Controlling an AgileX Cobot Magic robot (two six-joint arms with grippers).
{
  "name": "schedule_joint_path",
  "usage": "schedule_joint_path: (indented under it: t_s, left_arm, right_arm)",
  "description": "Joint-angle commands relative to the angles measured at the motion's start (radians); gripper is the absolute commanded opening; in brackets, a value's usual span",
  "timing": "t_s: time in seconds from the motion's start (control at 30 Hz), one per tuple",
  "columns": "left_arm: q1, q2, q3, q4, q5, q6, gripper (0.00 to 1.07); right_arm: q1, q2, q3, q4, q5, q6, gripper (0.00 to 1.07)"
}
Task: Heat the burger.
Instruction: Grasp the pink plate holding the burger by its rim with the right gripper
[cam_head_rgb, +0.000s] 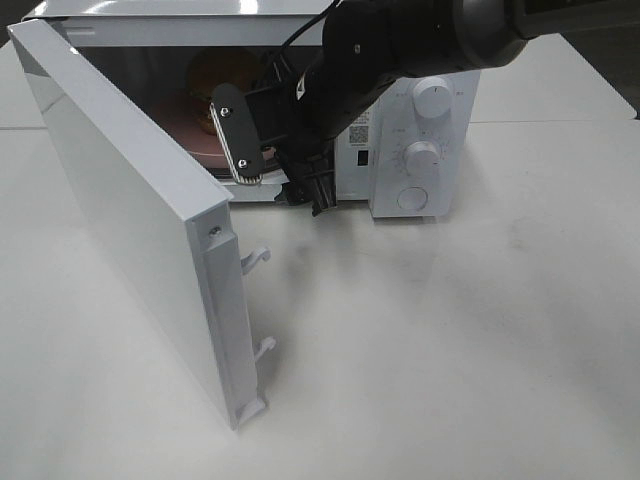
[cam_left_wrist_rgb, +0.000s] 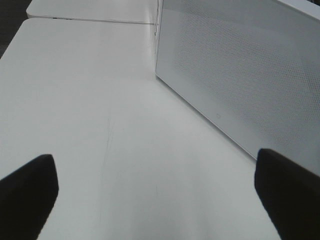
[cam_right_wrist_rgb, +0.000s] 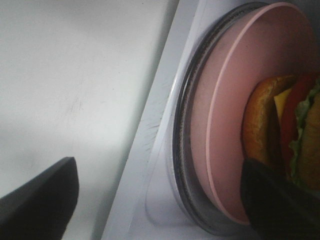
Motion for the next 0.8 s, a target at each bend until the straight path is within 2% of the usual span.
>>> schedule_joint_path:
  t_s: [0.03,0.5,0.8]
  left_arm:
    - [-0.004,-0.022,0.001,0.0,-0.007,-0.001,1.01]
    - [-0.004,-0.022,0.001,0.0,-0.007,-0.001,1.01]
    - [-0.004,-0.022,0.001,0.0,-0.007,-0.001,1.01]
  right_arm:
    - [0.001,0.048,-0.046,-0.005,0.008,0.009,0.83]
    - [0.001,0.182,-0.213,-0.027,0.023,0.066,0.83]
    - [-0.006,0.284,-0.359,-0.052,0.043,0.116,0.82]
